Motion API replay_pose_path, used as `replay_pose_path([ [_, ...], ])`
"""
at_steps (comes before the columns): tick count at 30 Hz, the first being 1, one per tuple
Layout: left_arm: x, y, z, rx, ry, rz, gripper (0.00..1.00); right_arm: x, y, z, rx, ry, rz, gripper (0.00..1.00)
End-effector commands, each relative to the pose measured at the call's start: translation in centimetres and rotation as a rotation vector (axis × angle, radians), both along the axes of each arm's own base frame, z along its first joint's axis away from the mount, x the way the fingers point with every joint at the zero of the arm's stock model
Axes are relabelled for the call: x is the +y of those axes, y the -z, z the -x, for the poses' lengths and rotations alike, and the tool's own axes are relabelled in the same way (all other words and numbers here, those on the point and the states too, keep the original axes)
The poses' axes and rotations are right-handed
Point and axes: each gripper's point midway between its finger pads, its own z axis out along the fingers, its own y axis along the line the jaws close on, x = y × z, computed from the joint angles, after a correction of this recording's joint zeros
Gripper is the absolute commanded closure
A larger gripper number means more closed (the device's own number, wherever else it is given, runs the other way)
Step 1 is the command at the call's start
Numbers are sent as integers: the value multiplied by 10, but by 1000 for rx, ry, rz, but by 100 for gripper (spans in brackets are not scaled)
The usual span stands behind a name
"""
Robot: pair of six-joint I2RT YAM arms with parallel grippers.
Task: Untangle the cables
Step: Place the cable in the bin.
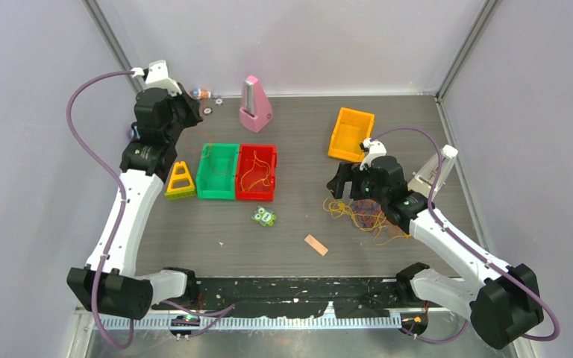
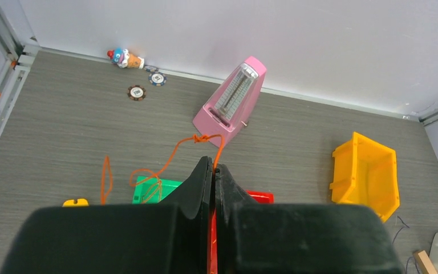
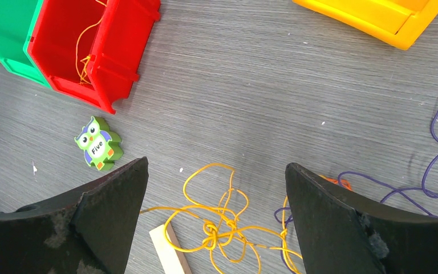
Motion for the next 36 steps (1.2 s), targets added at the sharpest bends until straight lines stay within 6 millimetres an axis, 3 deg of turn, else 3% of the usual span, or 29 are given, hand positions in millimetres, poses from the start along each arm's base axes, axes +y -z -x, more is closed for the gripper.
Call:
replay_pose_path([
  [1,4,-36,21,-90,8,-4,100,7,-26,-10,-68,-11,-32,5],
  [6,-15,-63,33,-131,125,19,100,9,-27,-10,-68,-17,-40,5],
  [9,-17,-58,36,-83,132,21,100,9,-27,-10,-66,-17,-43,5],
  [11,-16,-44,35,-49,132,12,100,9,-27,-10,-67,-18,-45,5],
  [19,-15,31,23,87,116,-6,100,9,-28,-8,-72,-19,-50,5],
  [24,-2,103,15,316,25,-28,100,8,-28,-8,-69,-12,-50,5],
  [29,-20,183,8,540,74,27,100,6,-29,-7,-73,-2,-50,5],
  [34,-22,238,7,760,42,39,100,3,-29,-6,-73,8,-47,5],
  [36,-11,254,6,832,-12,-14,100,2,-29,-5,-76,12,-46,5],
])
